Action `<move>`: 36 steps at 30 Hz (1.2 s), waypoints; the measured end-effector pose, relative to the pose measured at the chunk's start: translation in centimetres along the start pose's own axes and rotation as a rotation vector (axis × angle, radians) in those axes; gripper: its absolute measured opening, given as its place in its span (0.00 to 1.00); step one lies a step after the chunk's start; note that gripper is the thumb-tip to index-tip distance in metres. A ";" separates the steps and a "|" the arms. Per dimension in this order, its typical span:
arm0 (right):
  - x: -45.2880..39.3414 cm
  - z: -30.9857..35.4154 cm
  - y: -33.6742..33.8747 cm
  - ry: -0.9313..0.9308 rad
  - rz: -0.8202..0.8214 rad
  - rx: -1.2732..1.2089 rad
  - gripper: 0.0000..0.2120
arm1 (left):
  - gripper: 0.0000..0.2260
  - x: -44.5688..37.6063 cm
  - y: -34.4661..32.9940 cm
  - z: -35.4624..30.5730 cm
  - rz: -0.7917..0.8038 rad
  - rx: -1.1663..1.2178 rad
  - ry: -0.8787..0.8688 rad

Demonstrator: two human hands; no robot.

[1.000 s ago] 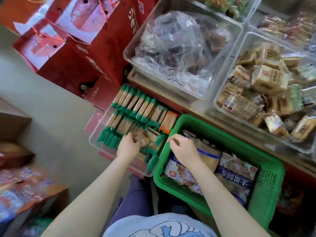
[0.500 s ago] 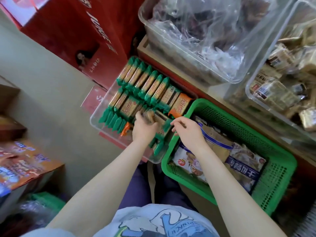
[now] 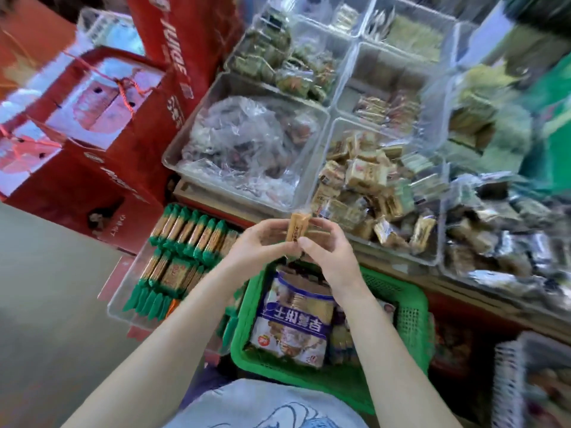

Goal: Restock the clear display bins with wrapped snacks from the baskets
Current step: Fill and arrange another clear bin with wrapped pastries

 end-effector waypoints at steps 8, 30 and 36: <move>-2.1 9.5 11.7 0.553 -0.446 0.850 0.16 | 0.27 -4.9 -6.1 -6.0 -0.101 -0.901 -0.194; -6.5 6.3 10.3 0.521 -0.307 1.166 0.22 | 0.30 -5.0 -7.9 -3.9 -0.068 -1.043 -0.053; -3.2 6.6 11.5 0.496 -0.322 1.036 0.23 | 0.25 -4.7 -6.6 -5.1 -0.087 -0.886 -0.092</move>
Point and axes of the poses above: each hand's wrist, its own x-axis away from the middle knuckle, its own y-axis out of the back of the hand, z = x × y, the point moved 10 cm from there along -x, towards the middle knuckle, and after that the axes turned 10 degrees about -x, right-handed, at the moved point
